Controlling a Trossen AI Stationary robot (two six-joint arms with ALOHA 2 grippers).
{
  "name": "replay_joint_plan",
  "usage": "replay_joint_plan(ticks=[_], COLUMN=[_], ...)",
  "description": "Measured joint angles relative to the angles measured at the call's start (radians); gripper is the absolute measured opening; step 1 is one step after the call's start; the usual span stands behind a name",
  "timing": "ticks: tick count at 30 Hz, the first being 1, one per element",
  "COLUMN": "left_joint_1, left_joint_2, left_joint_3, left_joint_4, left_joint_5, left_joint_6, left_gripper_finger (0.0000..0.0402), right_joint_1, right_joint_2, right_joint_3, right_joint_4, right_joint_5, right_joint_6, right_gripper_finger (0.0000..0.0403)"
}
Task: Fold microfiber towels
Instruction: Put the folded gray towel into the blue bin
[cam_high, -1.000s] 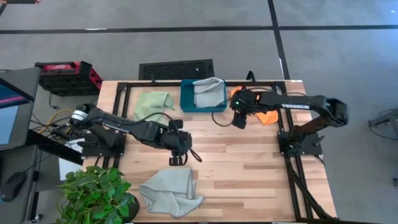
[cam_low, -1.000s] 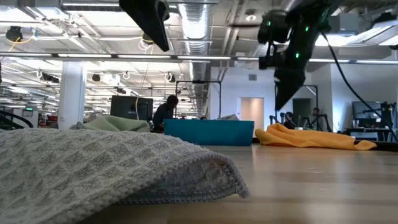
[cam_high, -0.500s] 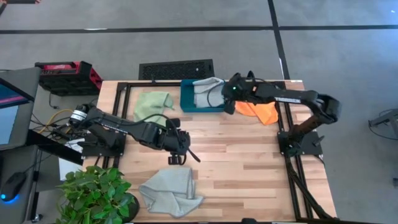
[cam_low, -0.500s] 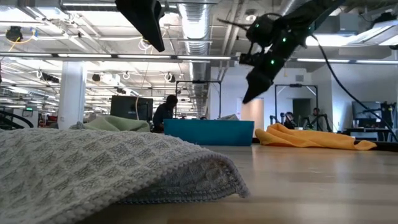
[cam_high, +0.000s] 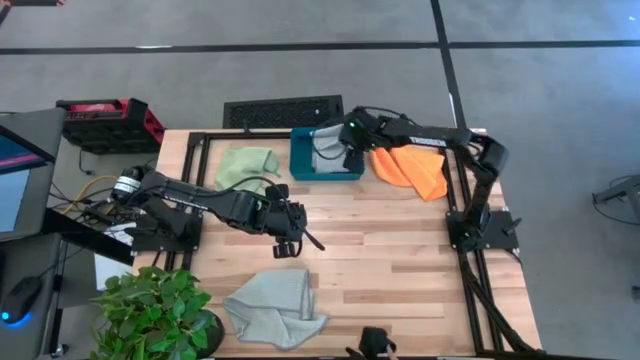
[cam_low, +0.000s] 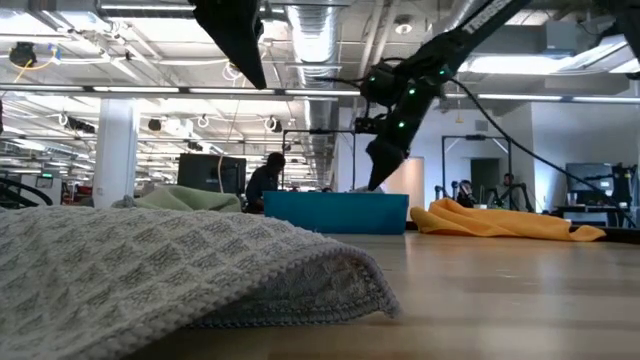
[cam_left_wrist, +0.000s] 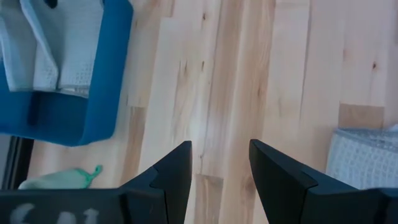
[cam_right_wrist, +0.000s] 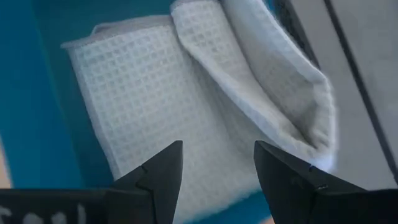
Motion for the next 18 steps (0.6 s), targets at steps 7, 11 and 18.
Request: replay_joint_plan(ticks=[7, 11, 18], left_joint_1=[0.000, 0.000, 0.000], left_joint_2=[0.000, 0.000, 0.000], left_joint_3=[0.000, 0.000, 0.000], left_joint_4=[-0.015, -0.019, -0.020], left_joint_5=[0.001, 0.001, 0.001], left_joint_6=[-0.004, -0.004, -0.004], left_gripper_finger=[0.0153, 0.0153, 0.0153], right_joint_1=[0.003, -0.002, -0.017], right_joint_2=[0.132, 0.180, 0.185], right_joint_3=[0.112, 0.167, 0.185], right_joint_4=[-0.115, -0.174, -0.190], right_joint_5=[-0.005, -0.002, -0.002], right_joint_6=[0.001, 0.003, 0.026], right_gripper_finger=[0.0221, 0.0221, 0.0221])
